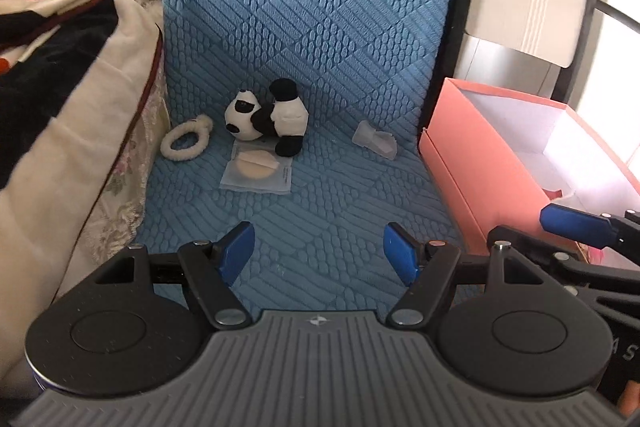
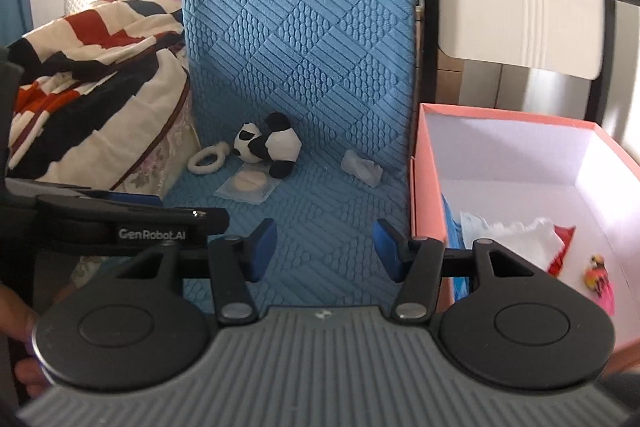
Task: Organize soft objects
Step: 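Move both open tools toward the panda plush and plastic bag on the cushion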
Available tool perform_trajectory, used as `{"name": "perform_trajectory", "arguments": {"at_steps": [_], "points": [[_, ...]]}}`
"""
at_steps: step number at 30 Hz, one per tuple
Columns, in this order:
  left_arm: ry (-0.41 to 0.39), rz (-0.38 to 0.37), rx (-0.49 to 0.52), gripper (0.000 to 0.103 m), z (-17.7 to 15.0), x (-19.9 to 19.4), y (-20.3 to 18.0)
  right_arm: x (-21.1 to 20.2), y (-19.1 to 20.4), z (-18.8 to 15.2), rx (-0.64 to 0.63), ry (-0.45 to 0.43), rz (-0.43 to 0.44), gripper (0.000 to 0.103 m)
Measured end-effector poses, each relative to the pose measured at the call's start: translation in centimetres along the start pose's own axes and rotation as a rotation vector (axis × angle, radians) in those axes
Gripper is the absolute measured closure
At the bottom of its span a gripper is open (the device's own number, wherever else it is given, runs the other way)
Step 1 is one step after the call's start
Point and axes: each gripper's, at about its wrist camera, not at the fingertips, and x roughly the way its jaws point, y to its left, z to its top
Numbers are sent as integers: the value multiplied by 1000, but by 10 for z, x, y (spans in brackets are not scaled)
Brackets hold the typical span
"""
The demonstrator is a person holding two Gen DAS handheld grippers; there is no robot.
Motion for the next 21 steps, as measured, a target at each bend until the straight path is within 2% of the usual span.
{"name": "perform_trajectory", "arguments": {"at_steps": [7, 12, 21], "points": [[15, 30, 33, 27, 23, 34, 12, 34, 5, 15, -59, 5, 2, 47], [29, 43, 1, 27, 42, 59, 30, 58, 8, 22, -73, 32, 14, 47], [136, 31, -50, 27, 66, 94, 54, 106, 5, 41, -77, 71, 4, 47]]}}
